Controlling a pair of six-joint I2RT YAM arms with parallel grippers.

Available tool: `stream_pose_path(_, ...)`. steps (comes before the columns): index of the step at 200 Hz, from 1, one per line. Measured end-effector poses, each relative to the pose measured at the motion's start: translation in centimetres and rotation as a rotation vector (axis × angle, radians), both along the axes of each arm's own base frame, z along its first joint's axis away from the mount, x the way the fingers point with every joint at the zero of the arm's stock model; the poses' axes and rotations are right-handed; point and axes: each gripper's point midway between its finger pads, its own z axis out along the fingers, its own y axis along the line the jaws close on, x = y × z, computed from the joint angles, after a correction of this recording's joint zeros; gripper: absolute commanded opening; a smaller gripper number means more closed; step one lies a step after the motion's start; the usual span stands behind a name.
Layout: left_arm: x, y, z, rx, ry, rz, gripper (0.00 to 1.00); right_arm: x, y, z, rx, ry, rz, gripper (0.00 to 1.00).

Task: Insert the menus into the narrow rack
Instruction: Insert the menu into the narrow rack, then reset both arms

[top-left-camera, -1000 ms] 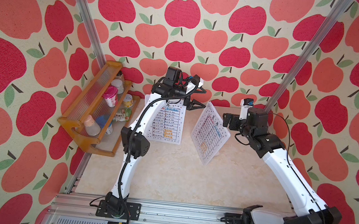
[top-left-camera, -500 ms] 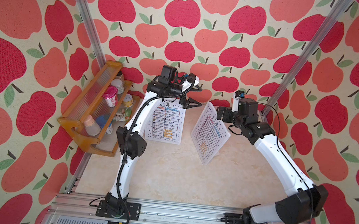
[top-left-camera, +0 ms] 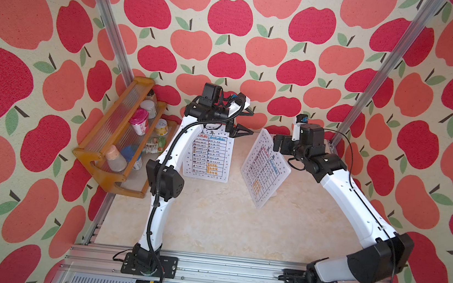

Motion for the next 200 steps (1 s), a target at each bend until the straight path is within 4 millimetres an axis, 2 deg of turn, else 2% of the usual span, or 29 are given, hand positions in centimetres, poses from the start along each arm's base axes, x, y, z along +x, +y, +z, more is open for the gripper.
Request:
stream_pose_path(40, -0.5, 0.0, 1.1, 0.0, -0.025, 0.013, 0.99, -1.4, -0.9, 1.4, 0.004, -0.036, -0.007, 0.99)
stream_pose_path(73, -1.1, 0.7, 3.5, 0.007, -0.069, 0.069, 0.99, -2.6, -1.5, -0.5, -0.013, -0.003, -0.007, 0.99)
stream_pose_path(85, -1.4, 1.2, 4.7, 0.014, -0.09, 0.109, 0.99, -2.6, -1.6, -1.2, -0.018, 0.009, -0.007, 0.99)
stream_pose_path(103, -1.9, 2.2, 6.4, 0.03, -0.125, 0.183, 0.99, -2.6, -1.8, -1.0, -0.016, 0.003, -0.008, 0.99)
stream_pose_path(123, -2.4, 4.3, 8.2, 0.052, -0.134, 0.311, 0.99, -2.6, -2.3, -0.6, -0.019, -0.007, -0.012, 0.99)
stream_pose_path(136, -2.7, 6.9, 9.0, 0.058, -0.116, 0.429, 0.99, -2.6, -3.1, -0.2, -0.03, -0.016, -0.018, 0.99)
stream_pose_path(143, -2.9, 9.0, 9.3, 0.05, -0.105, 0.505, 0.99, -2.7, -3.6, 0.2, -0.039, -0.025, -0.023, 0.99)
stream_pose_path(156, -3.3, 14.2, 9.5, 0.021, -0.079, 0.694, 0.99, -2.6, -5.0, 1.2, -0.062, -0.05, -0.042, 0.99)
stream_pose_path(176, -5.1, 23.9, 9.0, -0.054, -0.047, 1.044, 0.99, -2.4, -7.8, 2.2, -0.116, -0.093, -0.104, 0.99)
stream_pose_path(190, -7.5, 28.3, 8.1, -0.108, -0.043, 1.219, 0.99, -2.4, -9.8, 1.5, -0.149, -0.107, -0.152, 0.99)
stream_pose_path(200, -9.3, 29.9, 6.8, -0.14, -0.051, 1.299, 0.99, -2.3, -11.1, -0.2, -0.175, -0.096, -0.182, 0.99)
